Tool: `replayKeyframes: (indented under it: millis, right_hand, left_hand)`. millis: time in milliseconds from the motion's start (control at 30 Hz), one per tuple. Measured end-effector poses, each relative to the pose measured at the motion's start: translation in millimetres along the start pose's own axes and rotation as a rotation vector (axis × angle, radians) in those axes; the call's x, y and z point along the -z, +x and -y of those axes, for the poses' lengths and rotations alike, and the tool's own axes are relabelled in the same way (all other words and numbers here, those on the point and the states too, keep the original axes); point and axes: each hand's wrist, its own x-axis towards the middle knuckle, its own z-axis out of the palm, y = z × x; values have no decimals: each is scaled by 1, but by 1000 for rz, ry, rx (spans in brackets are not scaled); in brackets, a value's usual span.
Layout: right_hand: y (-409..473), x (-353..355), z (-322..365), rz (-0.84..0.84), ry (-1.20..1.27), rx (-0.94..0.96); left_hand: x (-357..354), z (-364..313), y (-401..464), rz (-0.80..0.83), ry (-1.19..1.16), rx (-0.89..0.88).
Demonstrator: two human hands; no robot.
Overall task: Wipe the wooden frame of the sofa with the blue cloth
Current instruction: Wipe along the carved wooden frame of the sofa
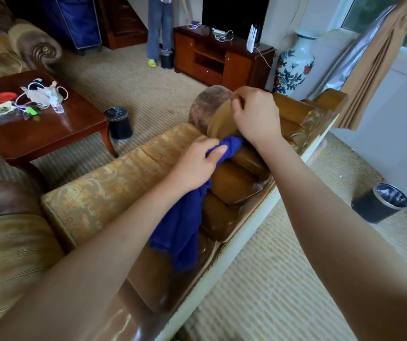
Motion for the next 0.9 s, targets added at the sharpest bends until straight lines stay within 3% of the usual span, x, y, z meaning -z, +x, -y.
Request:
replayKeyframes:
  millis: [67,133,300,533,767,900]
  right_hand:
    - [0,-4,-1,2,-38,14]
    - [1,-11,-2,0,-129,56]
    - [0,-27,0,54,-443,202]
    - [2,-29,6,28,-531,156]
    - [-1,-23,15,60,-592,153]
    - [-3,-21,18,115,-597,146]
  left_hand:
    - [5,11,6,143,-177,314]
    - [2,18,12,302,-376,445]
    - [-6,18,34,369,-454,348]
    - [-23,28,52,468,-312,269]
    - [2,24,20,561,-543,281]
    - [24,17,-11,531,-581,299]
